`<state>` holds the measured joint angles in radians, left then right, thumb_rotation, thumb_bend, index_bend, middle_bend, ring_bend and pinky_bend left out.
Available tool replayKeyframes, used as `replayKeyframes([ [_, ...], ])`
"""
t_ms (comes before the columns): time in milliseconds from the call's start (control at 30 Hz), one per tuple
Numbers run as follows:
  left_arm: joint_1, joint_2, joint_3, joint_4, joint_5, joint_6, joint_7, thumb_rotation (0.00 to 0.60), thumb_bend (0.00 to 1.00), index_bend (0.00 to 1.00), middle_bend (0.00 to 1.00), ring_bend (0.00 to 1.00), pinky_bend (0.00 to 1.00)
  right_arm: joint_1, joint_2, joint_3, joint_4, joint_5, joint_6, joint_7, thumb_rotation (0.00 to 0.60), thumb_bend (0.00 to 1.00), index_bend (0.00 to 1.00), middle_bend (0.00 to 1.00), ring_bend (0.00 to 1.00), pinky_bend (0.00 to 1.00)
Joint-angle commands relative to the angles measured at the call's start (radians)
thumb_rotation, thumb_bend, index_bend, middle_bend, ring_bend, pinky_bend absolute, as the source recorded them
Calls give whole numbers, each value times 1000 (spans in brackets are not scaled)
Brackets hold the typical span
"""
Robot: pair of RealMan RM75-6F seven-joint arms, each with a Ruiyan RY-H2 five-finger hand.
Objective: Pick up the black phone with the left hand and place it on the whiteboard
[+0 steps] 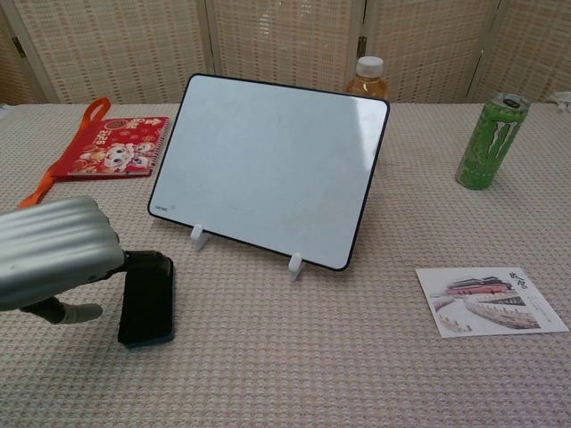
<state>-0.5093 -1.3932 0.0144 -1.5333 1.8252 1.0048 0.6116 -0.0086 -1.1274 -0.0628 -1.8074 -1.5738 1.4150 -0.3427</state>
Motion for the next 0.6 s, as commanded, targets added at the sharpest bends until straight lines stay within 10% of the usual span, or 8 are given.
replayKeyframes([
  [33,-12,-13,2,5,-6,-9,3,600,282,330,1000,930,1000,0,2,0,-1,-1,3,3,600,299,0,0,0,0],
  [600,-57,-42,7,14,-66,-59,55,600,283,342,1000,934,1000,3,10,-1,-4,4,4,10,600,298,0,0,0,0],
])
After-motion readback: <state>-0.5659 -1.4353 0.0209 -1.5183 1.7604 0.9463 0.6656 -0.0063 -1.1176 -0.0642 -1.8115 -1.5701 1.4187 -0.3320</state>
